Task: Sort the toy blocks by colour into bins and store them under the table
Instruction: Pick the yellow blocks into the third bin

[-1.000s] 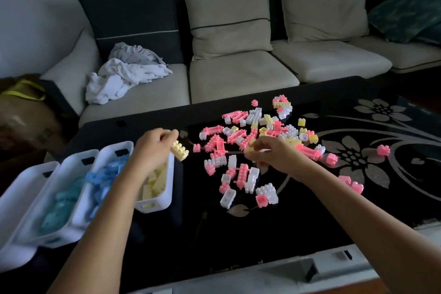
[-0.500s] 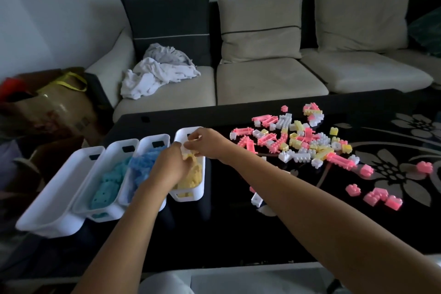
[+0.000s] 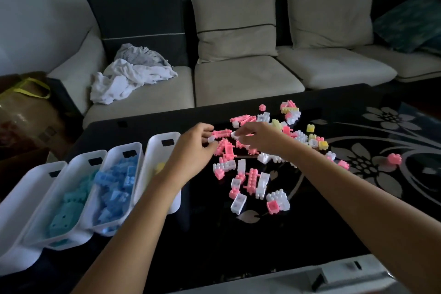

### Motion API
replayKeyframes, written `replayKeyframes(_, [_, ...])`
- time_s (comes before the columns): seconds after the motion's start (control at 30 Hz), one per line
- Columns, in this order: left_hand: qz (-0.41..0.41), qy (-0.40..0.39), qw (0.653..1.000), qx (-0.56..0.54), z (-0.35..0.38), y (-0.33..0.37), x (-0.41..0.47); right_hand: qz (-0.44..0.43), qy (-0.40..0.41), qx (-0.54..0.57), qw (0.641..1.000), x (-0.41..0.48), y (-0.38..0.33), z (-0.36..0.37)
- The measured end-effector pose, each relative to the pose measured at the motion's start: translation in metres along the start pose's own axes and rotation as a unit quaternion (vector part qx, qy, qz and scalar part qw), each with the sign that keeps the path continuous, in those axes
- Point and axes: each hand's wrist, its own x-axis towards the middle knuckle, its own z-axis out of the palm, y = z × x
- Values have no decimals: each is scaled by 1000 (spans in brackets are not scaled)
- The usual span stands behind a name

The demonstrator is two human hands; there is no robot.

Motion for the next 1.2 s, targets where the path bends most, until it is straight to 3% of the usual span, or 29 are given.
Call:
replayKeyframes(0.17, [73, -109, 991, 6, 57, 27, 30, 96, 106, -76, 987, -28, 79, -43])
replayKeyframes(0.27, [82, -161, 983, 32, 89, 36, 48, 134, 128, -100, 978, -42, 109, -49])
replayKeyframes(0.5, [71, -237, 959, 138, 138, 42, 88, 47, 80, -176, 980, -46, 150, -34])
replayKeyframes(0.7, [104, -287, 930, 204, 156, 44, 99, 2, 107, -239, 965, -38, 156, -31])
replayKeyframes(0.87, [90, -276, 937, 196, 161, 39, 86, -14, 88, -255, 963, -34, 154, -29])
replayKeyframes(1.07, [-31, -327, 940, 97, 152, 39, 75, 5, 26, -248, 968, -34, 149, -31])
replayKeyframes(1.2, [-43, -312, 945, 90, 151, 37, 71, 14, 9, -235, 972, -32, 146, -35])
